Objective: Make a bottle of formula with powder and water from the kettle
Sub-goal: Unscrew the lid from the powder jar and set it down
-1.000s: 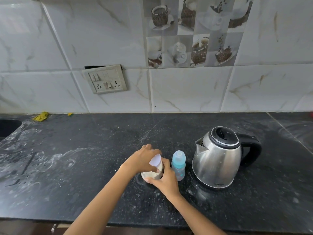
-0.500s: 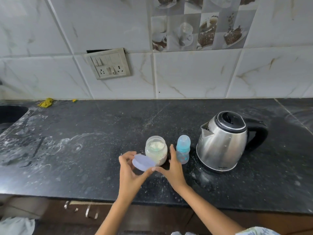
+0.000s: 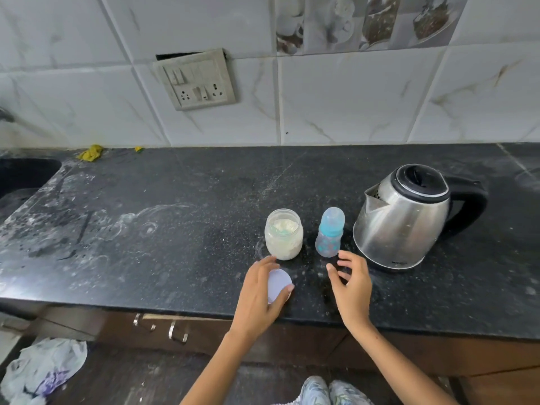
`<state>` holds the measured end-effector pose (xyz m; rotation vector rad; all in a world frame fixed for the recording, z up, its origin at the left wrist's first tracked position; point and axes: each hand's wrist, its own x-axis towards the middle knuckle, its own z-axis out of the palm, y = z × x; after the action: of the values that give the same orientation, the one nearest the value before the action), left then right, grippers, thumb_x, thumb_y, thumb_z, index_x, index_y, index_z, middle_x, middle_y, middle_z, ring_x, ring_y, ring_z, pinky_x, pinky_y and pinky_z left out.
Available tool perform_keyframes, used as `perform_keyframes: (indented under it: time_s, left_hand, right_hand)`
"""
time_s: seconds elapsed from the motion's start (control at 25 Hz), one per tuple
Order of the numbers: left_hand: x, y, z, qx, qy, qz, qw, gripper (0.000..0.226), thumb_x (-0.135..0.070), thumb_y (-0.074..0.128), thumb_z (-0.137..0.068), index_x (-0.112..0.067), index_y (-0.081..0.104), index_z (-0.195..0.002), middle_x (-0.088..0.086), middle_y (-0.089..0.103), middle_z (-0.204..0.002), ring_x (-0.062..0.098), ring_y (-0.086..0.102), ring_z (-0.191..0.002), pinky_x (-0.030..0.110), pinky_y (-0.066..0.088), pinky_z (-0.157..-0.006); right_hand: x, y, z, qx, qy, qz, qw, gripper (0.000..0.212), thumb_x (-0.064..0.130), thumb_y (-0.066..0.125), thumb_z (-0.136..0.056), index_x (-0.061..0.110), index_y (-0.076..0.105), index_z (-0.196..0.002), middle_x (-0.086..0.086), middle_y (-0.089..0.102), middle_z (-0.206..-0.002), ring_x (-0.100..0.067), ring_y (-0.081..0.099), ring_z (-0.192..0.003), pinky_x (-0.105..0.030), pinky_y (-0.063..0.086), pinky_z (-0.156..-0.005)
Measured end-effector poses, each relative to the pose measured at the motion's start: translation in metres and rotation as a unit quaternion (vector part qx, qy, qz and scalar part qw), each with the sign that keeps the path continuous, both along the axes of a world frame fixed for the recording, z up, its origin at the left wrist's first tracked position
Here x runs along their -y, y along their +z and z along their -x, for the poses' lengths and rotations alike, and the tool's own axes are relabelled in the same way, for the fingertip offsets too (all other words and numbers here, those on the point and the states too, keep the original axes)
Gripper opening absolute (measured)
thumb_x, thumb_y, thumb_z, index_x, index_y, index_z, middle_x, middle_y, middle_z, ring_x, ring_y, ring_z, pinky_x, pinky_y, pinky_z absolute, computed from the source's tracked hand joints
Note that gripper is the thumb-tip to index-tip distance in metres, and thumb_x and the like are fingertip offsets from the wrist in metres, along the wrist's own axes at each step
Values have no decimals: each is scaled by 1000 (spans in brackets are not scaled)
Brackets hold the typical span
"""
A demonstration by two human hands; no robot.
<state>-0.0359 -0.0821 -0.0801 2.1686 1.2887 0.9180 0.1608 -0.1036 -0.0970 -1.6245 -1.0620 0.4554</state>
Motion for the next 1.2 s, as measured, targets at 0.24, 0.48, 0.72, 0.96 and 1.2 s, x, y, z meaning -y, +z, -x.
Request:
perform_keyframes:
  time_s: [0.24, 0.48, 0.72, 0.96, 1.2]
  left_hand:
    - [-44, 45, -90, 54, -116, 22, 992, 68, -11, 60, -90, -17, 21, -145, 5, 12, -158, 12, 8, -146, 11, 12, -113]
    - [-98, 54, -115, -15, -189, 83, 978, 73, 2, 62, -80, -30, 35, -140, 3, 36, -148, 17, 32, -138, 16, 30, -104]
    - [-112, 54, -115, -12, -202, 65, 977, 63, -7, 72, -72, -35, 50, -123, -7, 61, -116, 7, 58, -103, 17, 45, -85]
    - [-90, 61, -131, -100, -24, 24, 994, 56, -30, 78, -69, -17, 50, -116, 4, 53, -104, 25, 57, -87, 26, 41, -66]
    - [-112, 62, -117, -100, -143, 64, 983, 62, -9, 72, -73, -23, 47, -128, 6, 59, -115, 26, 57, -106, 27, 47, -80]
  right_hand:
    - [-32, -3, -14, -39, 21, 52, 998, 76, 15, 78, -80, 4, 37, -143, -1, 44, -142, -13, 43, -132, -28, 37, -110]
    - [-57, 5, -33, -58, 105, 45, 992, 51, 9, 69, -86, 21, 49, -131, 3, 61, -125, -6, 56, -118, -28, 46, -101]
    - [-63, -4, -46, -36, 146, 101, 983, 49, 24, 66, -84, 22, 48, -129, 2, 56, -125, -10, 52, -119, -39, 45, -103]
    - [-63, -11, -30, -25, 72, 59, 995, 48, 26, 72, -73, 18, 55, -116, 4, 57, -113, -9, 58, -104, -32, 52, -87]
    - [-67, -11, -31, -26, 67, 71, 995, 57, 41, 74, -65, 22, 54, -115, 8, 58, -113, -10, 60, -106, -35, 54, -89]
